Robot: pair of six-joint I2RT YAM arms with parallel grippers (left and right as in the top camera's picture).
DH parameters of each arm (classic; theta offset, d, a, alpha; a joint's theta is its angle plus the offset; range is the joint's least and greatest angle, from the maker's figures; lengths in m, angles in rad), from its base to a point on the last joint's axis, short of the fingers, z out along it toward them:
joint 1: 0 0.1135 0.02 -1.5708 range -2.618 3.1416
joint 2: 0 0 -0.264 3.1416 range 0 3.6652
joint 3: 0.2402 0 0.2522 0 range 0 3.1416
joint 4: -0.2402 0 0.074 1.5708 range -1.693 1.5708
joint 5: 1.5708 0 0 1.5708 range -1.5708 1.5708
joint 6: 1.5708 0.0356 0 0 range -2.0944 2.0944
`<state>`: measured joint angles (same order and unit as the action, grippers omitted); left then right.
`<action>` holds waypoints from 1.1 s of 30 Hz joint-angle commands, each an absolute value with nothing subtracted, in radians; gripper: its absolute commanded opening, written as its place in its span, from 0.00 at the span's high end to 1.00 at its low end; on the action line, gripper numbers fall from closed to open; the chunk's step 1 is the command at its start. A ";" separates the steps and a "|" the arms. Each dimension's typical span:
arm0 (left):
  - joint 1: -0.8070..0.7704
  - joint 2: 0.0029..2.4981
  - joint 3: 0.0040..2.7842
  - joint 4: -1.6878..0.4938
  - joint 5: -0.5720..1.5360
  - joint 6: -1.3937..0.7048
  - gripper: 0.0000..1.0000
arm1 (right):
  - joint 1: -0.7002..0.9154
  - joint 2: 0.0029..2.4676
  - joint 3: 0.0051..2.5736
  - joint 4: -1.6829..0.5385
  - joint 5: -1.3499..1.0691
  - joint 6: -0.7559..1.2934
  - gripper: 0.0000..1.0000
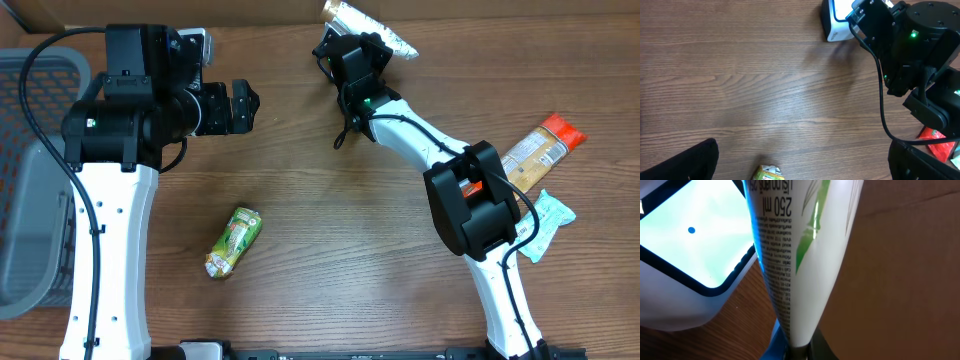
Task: Scan the item barcode
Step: 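Hold the Pantene tube barcode over the white scanner with the right gripper, then carry the Pantene tube right and release it beside the packets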
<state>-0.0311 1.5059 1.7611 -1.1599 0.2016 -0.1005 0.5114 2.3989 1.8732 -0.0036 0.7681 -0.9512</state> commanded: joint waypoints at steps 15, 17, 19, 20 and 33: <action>-0.033 1.511 1.775 -1.159 0.199 -0.081 0.01 | 0.525 2.368 1.899 0.005 0.830 -0.900 0.96; -0.033 1.511 1.775 -1.159 0.199 -0.081 0.00 | 0.538 2.339 1.899 -0.013 0.870 -0.822 0.96; -0.033 1.511 1.775 -1.159 0.199 -0.081 0.00 | 0.548 2.286 1.899 -0.082 0.876 -0.697 0.96; -0.033 1.511 1.775 -1.159 0.199 -0.081 0.00 | 0.550 2.250 1.899 -0.143 0.855 -0.617 0.96; -0.033 1.511 1.775 -1.159 0.199 -0.081 0.00 | 0.298 1.823 1.895 -1.116 -0.167 0.217 0.96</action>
<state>-0.0315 1.5059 1.7611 -1.1599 0.2016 -0.1001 0.4145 1.8500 1.8816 -1.0569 0.1566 0.0319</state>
